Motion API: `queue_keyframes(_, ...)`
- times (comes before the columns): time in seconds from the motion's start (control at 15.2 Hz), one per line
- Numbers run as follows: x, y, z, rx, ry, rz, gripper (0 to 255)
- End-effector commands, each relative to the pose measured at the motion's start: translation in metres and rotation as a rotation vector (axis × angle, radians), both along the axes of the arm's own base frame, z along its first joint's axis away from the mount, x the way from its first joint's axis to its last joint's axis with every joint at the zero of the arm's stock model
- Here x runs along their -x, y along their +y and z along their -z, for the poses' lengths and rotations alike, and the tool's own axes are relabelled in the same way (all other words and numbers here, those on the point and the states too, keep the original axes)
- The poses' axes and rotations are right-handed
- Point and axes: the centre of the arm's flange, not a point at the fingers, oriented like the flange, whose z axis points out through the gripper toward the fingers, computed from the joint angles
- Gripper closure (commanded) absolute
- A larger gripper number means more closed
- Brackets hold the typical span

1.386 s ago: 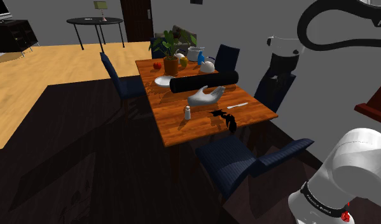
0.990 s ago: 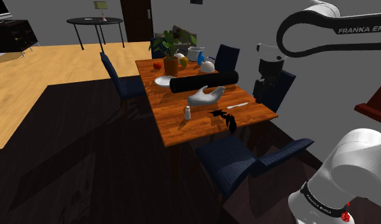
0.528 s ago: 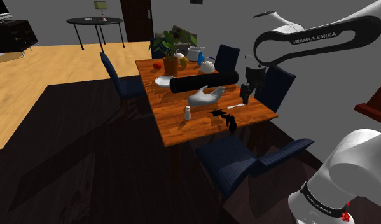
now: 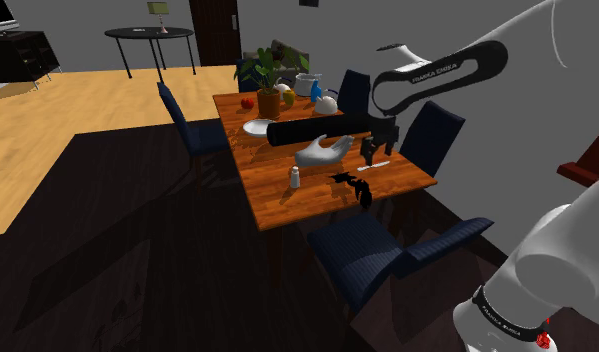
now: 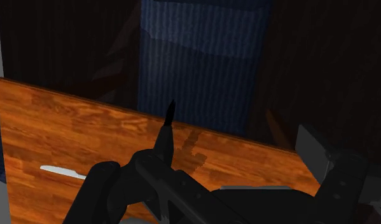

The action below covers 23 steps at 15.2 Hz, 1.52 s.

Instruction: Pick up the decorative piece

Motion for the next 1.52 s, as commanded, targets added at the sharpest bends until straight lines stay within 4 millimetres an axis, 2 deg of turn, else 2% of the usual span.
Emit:
queue_keyframes(0.0, -0.021, -0.014, 0.018, -0.005, 0.000, 0.020, 0)
queue_keyframes(0.73, -0.111, -0.091, 0.109, -0.036, 0.007, 0.128, 0)
queue_keyframes(1.45, -0.193, -0.175, 0.203, -0.066, 0.013, 0.237, 0)
